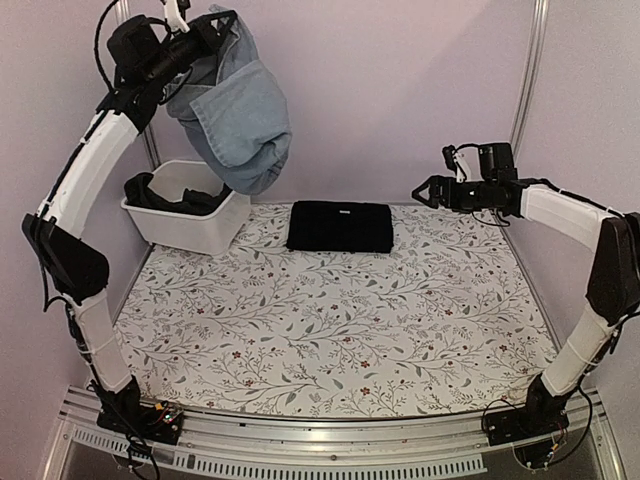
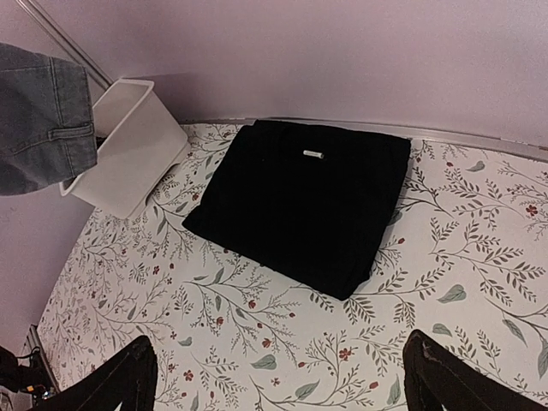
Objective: Fold and stack the mixed laundry pile
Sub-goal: Place the crumpled skirt at the center of the board.
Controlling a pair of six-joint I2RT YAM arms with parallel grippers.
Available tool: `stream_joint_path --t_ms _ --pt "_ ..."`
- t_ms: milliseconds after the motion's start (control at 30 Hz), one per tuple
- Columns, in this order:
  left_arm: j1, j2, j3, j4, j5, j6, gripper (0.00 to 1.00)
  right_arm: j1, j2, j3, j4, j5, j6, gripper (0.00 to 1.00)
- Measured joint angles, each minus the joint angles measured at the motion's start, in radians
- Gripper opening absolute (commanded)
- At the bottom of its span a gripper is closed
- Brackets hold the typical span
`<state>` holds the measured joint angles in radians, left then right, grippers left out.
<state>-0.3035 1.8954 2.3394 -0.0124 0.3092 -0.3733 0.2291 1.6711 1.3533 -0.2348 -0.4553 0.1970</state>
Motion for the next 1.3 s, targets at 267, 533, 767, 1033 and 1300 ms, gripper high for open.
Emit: stream_joint_path --t_ms 267,533,767,1033,1300 --pt "-0.141 -0.126 -0.176 0.130 0.085 -0.115 0.00 0.000 -0.082 -0.082 0.027 -0.033 0.005 0.99" --pt "-0.141 -0.537 -1.059 0.425 0.129 -0.296 0.00 0.000 -0.240 -0.236 0.063 -0.040 0.005 0.99" --pt "-0.134 -0.750 -1.745 0.381 0.063 -0.358 0.00 0.000 -0.272 -0.381 0.108 -0.106 0.021 0.93" --pt "0.007 -1.055 -1.846 -0.012 -0.206 -0.300 0.33 0.054 -0.256 -0.499 0.170 -0.165 0.059 0.92" --pt "-0.071 -0.893 -1.654 -0.236 -0.339 -0.187 1.00 0.098 -0.175 -0.495 0.237 -0.198 0.081 0.92"
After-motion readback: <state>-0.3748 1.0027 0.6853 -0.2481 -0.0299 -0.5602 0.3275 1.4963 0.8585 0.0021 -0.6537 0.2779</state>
